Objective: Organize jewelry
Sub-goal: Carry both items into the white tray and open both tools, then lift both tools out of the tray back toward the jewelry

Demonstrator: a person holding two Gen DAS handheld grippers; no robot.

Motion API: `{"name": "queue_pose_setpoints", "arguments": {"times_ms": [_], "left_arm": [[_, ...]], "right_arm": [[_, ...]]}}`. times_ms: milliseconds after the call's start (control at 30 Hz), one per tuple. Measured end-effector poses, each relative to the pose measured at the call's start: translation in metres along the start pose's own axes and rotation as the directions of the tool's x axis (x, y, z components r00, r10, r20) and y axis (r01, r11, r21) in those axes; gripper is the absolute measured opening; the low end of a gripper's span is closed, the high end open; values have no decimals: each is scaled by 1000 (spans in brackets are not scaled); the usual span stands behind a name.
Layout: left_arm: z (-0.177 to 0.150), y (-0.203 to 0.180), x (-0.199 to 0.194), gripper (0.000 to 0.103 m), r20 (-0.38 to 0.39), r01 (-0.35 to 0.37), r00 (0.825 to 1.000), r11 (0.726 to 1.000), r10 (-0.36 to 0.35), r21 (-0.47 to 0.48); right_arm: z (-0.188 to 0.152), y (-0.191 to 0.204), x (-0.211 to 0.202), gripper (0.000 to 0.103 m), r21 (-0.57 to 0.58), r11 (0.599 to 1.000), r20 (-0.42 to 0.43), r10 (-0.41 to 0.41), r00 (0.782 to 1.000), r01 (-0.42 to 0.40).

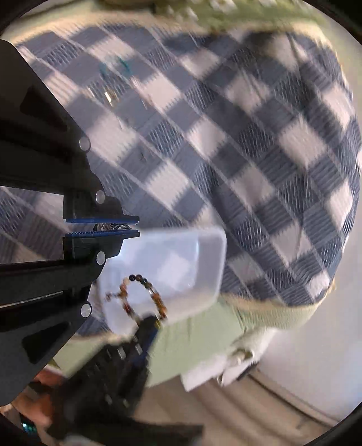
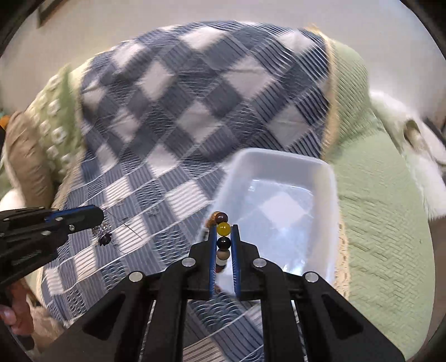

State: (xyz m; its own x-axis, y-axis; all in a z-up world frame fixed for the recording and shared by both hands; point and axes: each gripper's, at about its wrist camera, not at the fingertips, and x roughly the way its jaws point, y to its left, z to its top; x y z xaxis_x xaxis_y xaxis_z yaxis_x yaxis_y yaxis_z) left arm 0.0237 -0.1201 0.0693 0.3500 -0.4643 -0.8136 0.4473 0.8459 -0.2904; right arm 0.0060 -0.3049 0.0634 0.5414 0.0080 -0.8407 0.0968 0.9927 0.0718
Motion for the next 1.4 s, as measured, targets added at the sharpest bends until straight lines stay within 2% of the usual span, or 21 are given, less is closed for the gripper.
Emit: {"name": "queue_pose_setpoints", "arguments": {"times_ms": [167, 267, 400, 600, 767, 867, 1000, 1033, 1100, 1133, 1167, 1233, 1267, 1300, 1333, 1367, 1400], "left_arm": [[24, -44, 80, 4, -93, 66, 994, 997, -63, 27], [25, -53, 121, 4, -146, 69, 987, 997, -65, 24], [19, -62, 175, 4, -221, 49, 974, 998, -42, 25], [4, -61, 221, 5, -271, 18, 962, 999, -10, 30], [3, -54, 233, 5, -274, -4, 962, 1000, 9, 20], [6, -48, 229, 6, -268, 6, 963, 1000, -7, -4], [15, -40, 196, 9, -248, 42, 968, 999, -48, -27], [17, -38, 182, 13, -236, 52, 970, 998, -57, -28], [23, -29, 147, 32, -191, 58, 980, 998, -60, -16], [24, -23, 129, 50, -165, 55, 985, 998, -55, -6], [24, -14, 107, 63, -131, 46, 990, 999, -45, 5], [21, 10, 67, 70, -75, -13, 997, 1000, 14, 22], [20, 18, 57, 76, -67, -38, 997, 999, 40, 24], [16, 37, 41, 79, -52, -82, 995, 996, 83, 20], [10, 53, 26, 83, -35, -125, 991, 992, 126, 11], [6, 69, 16, 84, -24, -167, 986, 986, 167, 4], [-2, 88, 5, 84, -16, -213, 977, 977, 213, -6]], "right_arm": [[-2, -56, 50, 11, 110, 993, -86, -22, 996, 32], [-8, -83, 70, 11, 168, 985, -129, -21, 991, 42], [-18, -96, 87, 11, 191, 979, -176, -37, 984, 71], [-30, -105, 111, 11, 199, 975, -244, -51, 968, 102], [-29, -101, 113, 11, 186, 975, -250, -72, 965, 121], [-27, -100, 113, 12, 196, 973, -243, -68, 968, 118], [-25, -100, 97, 17, 227, 969, -198, -52, 979, 97], [-24, -99, 92, 19, 228, 969, -181, -50, 982, 91], [-23, -90, 74, 34, 225, 973, -130, -32, 991, 61], [-21, -83, 65, 45, 214, 976, -107, -26, 994, 48], [-21, -75, 57, 46, 200, 979, -85, -18, 996, 34], [-19, -55, 39, 46, 169, 985, -47, 25, 999, -17], [-19, -39, 32, 50, 148, 988, -34, 58, 998, -52], [-19, -28, 28, 53, 128, 989, -29, 76, 997, -72], [-19, -15, 25, 61, 105, 991, -25, 89, 996, -86], [-20, -1, 23, 67, 79, 992, -25, 99, 995, -97], [-21, 18, 24, 69, 44, 994, -28, 105, 994, -104]]}}
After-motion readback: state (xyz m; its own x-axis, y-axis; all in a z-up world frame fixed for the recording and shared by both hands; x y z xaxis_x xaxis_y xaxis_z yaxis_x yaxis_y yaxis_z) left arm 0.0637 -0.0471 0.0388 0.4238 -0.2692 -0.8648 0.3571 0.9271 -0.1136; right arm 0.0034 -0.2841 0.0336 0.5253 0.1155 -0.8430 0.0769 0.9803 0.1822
